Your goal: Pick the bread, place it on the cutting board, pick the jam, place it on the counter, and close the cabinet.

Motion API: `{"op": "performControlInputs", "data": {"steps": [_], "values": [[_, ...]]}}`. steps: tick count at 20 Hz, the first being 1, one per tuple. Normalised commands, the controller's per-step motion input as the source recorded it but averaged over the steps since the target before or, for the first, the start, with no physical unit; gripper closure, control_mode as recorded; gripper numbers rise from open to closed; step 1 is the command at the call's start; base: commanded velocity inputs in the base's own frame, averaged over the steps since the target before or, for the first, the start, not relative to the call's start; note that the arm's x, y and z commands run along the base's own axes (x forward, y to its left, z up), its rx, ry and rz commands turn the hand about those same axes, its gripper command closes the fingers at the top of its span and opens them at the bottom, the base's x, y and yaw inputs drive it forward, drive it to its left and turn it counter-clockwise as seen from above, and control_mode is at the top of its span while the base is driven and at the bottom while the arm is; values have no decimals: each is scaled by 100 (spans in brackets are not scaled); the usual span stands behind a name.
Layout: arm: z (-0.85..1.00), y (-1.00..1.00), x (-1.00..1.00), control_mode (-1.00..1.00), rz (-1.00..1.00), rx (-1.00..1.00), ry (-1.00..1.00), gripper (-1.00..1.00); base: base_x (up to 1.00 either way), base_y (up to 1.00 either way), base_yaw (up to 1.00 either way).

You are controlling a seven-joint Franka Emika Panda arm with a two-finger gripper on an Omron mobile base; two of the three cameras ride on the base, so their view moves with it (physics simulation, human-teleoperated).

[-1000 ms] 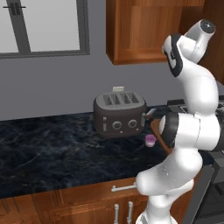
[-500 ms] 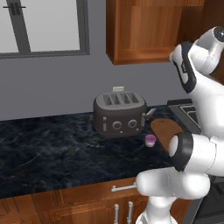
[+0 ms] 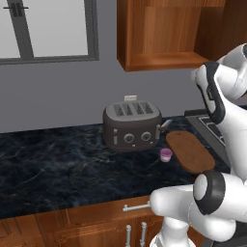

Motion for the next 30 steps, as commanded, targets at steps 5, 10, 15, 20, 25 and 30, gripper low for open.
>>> {"op": "performControlInputs", "data": {"steps": [5,10,15,20,25,30], "values": [[-32,4,-24,-100,0,-2,2,100,0,0,0],[-34,4,-21,-100,0,-1,5,100,0,0,0],[-32,5,-23,-100,0,-1,6,100,0,0,0],[-29,3,-20,-100,0,0,7,100,0,0,0],[-31,6,-16,-100,0,-1,7,100,0,0,0],[-30,5,-13,-100,0,0,8,100,0,0,0]]}}
